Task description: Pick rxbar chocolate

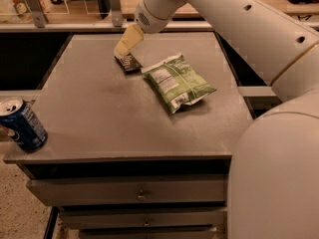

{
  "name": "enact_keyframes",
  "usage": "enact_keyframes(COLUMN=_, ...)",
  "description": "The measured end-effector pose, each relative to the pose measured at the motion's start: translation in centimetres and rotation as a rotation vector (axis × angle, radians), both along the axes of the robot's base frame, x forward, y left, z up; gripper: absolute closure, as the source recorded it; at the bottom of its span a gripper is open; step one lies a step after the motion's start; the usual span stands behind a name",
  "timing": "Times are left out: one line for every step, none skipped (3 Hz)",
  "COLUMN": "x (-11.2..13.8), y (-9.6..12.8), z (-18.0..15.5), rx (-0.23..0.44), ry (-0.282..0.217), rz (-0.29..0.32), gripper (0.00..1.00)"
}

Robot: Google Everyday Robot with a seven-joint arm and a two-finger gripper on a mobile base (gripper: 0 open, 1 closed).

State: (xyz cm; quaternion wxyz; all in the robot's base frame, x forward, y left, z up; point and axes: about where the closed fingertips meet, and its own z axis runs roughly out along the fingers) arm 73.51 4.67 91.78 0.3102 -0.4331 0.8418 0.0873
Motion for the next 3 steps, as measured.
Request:
enact_keyframes(x=1.1, y=1.6, z=0.3, rx=0.022, ry=0.006, rz=-0.013, gripper=0.0)
enact_keyframes(x=2.1, y=2.9, z=-0.3, rx=0.035, ry=0.021, rz=-0.048, gripper=0.0)
enact_keyframes(x=3.1, y=3.6, z=-1.5, rx=0.042, ry=0.033, rz=-0.104, gripper=0.0)
